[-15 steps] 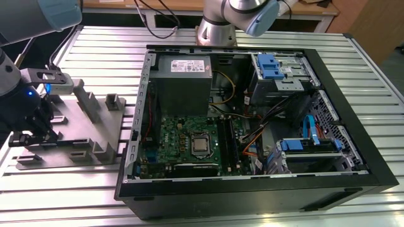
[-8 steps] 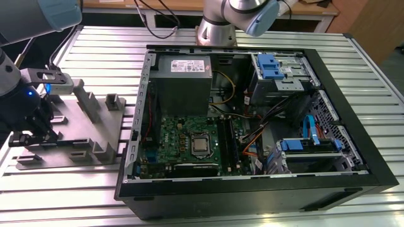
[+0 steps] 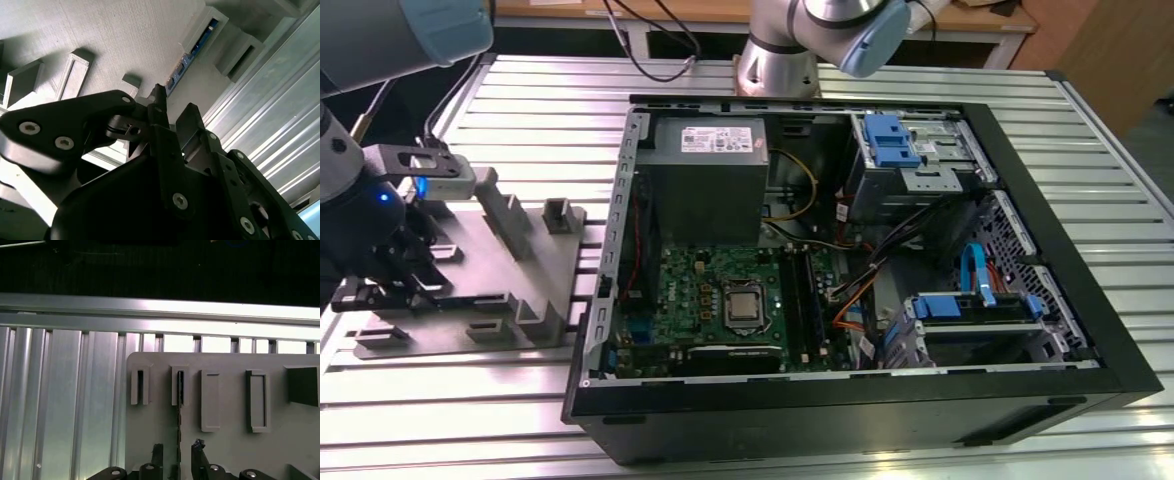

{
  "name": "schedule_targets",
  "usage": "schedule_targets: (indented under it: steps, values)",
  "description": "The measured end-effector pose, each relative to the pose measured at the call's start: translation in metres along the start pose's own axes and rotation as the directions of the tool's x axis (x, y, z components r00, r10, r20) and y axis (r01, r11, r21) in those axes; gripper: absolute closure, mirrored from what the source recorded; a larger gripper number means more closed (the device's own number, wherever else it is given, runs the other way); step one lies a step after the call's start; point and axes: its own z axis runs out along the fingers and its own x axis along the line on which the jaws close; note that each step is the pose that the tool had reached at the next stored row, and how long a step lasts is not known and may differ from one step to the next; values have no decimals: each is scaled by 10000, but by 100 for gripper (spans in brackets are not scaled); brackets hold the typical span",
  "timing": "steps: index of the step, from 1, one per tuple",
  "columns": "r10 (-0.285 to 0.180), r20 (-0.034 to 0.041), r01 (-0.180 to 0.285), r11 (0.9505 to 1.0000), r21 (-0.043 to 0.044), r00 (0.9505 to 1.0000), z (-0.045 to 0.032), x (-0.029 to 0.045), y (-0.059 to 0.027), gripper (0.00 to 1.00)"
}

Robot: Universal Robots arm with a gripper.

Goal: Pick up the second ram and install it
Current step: 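Pick up the second ram and move it above second insertion slot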

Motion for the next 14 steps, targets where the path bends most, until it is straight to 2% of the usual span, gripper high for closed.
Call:
schedule_targets:
  steps: [8, 14]
  values:
    - [0, 1, 0, 10000, 4, 10000, 117, 0, -2, 64]
    - [1, 1, -1, 10000, 5, 10000, 137, -21, 1, 64]
